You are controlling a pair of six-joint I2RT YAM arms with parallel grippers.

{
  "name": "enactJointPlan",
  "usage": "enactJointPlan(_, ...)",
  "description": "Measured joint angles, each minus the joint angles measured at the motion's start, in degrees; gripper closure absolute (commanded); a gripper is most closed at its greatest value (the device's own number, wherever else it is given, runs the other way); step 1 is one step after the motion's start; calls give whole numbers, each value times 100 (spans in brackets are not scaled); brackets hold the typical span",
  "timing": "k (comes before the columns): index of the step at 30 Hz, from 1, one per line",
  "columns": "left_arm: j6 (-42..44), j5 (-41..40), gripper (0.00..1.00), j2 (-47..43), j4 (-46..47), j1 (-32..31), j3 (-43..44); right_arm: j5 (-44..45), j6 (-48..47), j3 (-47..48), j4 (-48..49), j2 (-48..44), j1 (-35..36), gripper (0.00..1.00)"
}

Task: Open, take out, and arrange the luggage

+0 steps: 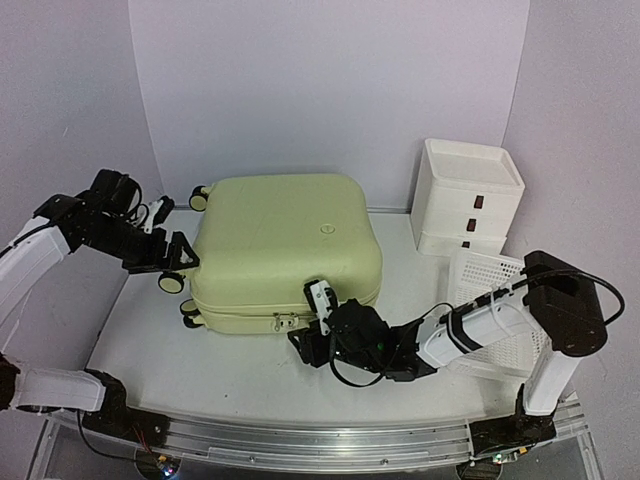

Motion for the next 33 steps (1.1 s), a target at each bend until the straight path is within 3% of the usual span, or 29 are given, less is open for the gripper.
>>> enactJointPlan(2,101,254,3,94,114,-4,-153,-236,-46,-90,87,-61,-114,44)
enactJointPlan(7,232,448,14,-7,455,22,-516,-444,-164,-188,229,-87,-184,64)
enactJointPlan(13,275,542,23,-293,872,129,-925,-444,-282,-234,299,-94,-201,62)
enactJointPlan(30,358,538,30,-476,1099,164,-1152,-437,-501,-96,114,-94,-144,62)
enactJointPlan(33,358,612,33,-483,1091,162,-1158,-511,-516,-9,219,-105,-79,57)
